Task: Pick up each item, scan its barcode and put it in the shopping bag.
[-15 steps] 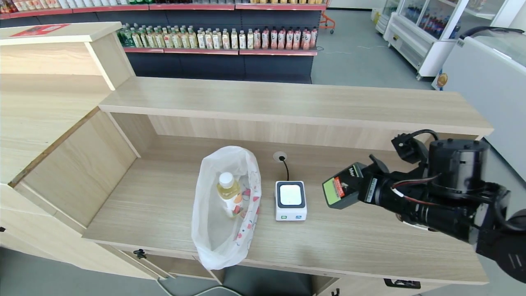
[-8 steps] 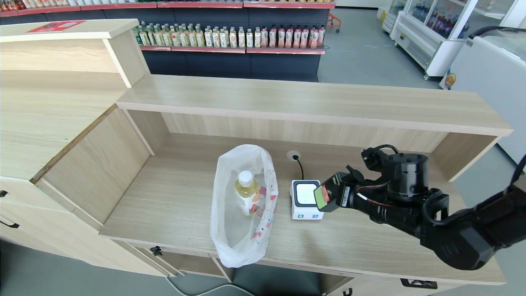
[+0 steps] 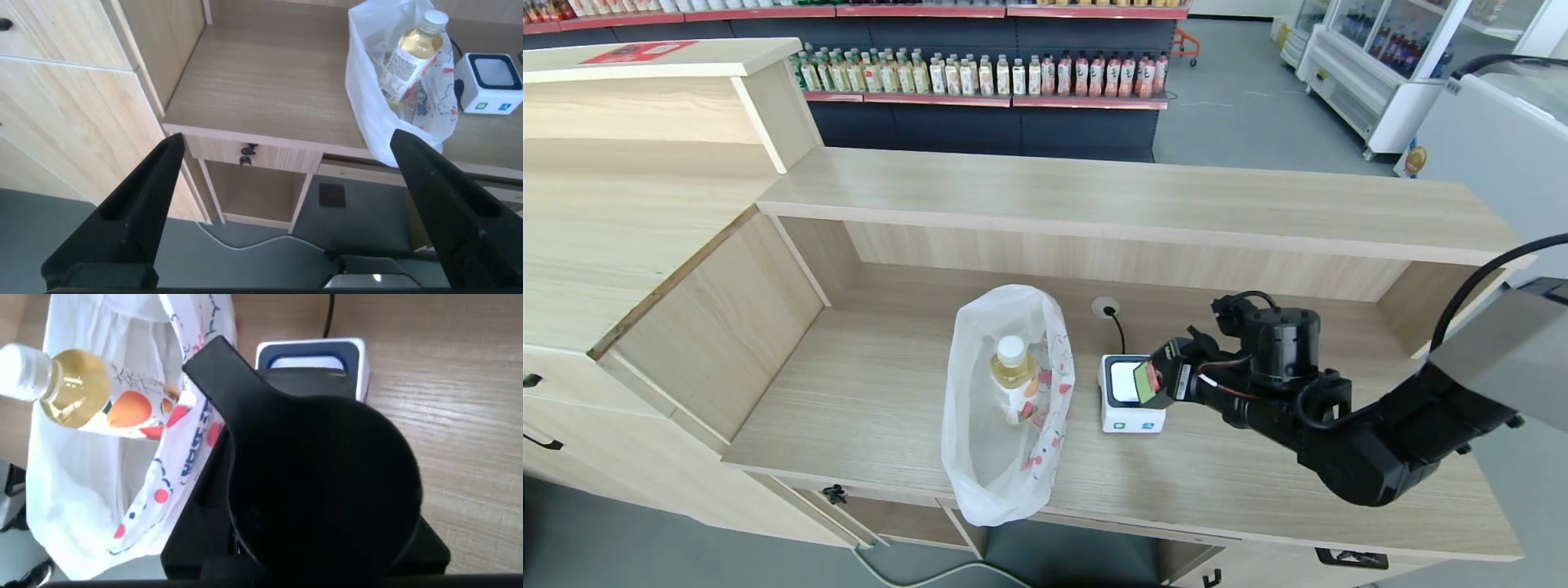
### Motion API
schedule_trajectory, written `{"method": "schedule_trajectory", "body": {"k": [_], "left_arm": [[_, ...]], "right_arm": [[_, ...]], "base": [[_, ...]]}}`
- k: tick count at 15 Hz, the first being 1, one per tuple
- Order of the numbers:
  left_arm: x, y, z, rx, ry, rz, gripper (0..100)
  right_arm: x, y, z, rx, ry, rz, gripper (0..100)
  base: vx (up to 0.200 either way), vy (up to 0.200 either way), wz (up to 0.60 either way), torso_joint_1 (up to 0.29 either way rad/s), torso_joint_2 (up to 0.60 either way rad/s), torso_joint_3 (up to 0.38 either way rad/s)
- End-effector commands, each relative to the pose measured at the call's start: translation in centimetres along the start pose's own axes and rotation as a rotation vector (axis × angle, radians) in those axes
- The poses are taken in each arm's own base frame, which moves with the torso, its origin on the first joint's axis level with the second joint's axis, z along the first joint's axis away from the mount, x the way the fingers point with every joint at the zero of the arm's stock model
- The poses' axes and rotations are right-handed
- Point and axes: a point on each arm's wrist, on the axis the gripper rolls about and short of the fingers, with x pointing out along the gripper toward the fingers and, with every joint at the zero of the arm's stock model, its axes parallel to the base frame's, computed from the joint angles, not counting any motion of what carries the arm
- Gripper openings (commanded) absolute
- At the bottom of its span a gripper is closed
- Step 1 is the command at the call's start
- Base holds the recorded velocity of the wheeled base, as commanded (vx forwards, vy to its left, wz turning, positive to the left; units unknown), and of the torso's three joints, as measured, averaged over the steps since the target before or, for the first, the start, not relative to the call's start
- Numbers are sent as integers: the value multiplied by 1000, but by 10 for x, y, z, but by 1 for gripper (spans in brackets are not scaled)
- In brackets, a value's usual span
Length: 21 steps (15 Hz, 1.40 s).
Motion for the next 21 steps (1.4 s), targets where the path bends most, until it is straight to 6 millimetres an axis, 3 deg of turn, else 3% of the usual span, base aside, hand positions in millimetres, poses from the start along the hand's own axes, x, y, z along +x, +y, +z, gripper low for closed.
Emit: {"method": "schedule_trajectory", "body": {"k": [1, 6, 14, 19, 21], "left_arm": [[0, 0, 0, 0, 0, 1, 100], [0, 0, 0, 0, 0, 1, 100], [0, 0, 0, 0, 0, 1, 100], [0, 0, 0, 0, 0, 1, 100], [0, 0, 0, 0, 0, 1, 100]], "right_arm": [[16, -1, -4, -1, 5, -3, 0], [29, -4, -17, -1, 30, -7, 0], [70, 0, -28, 1, 11, 15, 0], [72, 13, -32, 2, 13, 41, 0], [69, 16, -20, 27, -22, 54, 0]], "base": [[0, 0, 0, 0, 0, 0], [0, 0, 0, 0, 0, 0], [0, 0, 0, 0, 0, 0], [0, 0, 0, 0, 0, 0], [0, 0, 0, 0, 0, 0]]}}
